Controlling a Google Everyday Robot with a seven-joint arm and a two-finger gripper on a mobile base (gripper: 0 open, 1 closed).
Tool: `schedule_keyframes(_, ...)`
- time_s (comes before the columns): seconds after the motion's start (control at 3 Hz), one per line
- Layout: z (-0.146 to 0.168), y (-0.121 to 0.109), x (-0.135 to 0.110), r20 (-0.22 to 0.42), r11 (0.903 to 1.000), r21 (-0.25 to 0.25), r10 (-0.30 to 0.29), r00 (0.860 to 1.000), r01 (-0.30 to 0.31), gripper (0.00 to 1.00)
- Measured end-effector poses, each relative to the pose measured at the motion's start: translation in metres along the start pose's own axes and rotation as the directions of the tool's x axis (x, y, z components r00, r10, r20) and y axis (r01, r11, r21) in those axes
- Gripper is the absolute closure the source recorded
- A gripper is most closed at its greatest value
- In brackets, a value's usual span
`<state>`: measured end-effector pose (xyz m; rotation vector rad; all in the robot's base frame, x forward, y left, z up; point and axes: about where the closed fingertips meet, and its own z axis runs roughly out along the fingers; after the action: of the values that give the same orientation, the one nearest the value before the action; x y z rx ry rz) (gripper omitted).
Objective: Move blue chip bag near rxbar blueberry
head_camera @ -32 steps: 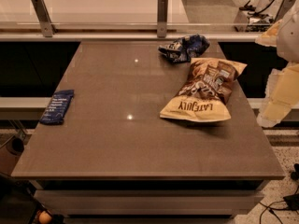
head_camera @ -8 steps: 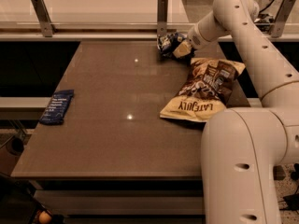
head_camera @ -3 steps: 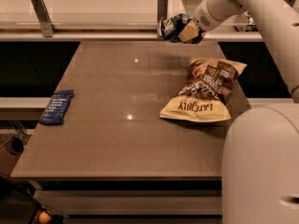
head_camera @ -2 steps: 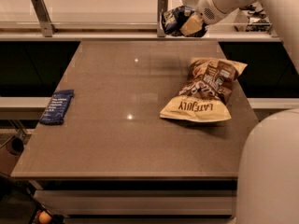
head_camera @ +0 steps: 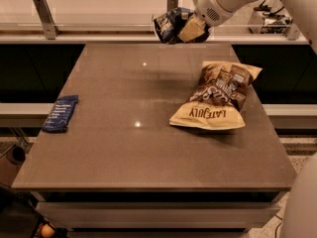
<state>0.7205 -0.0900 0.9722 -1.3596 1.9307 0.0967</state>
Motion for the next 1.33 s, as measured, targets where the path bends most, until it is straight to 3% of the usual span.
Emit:
schedule_keyframes(0.67, -0.009, 0.081, -0.026, -0.059, 0.9939, -0.075, -0.085, 0.995, 0.081, 1.00)
schedule_keyframes(1.0, -0.007, 0.124, -0.041, -0.045, 0.9869, -0.112, -0.122, 0.992, 0.116, 1.00)
schedule_keyframes(1.33, 0.005, 0.156, -0.047, 0.000, 0.9747, -0.180, -0.135, 0.991, 0.133, 1.00)
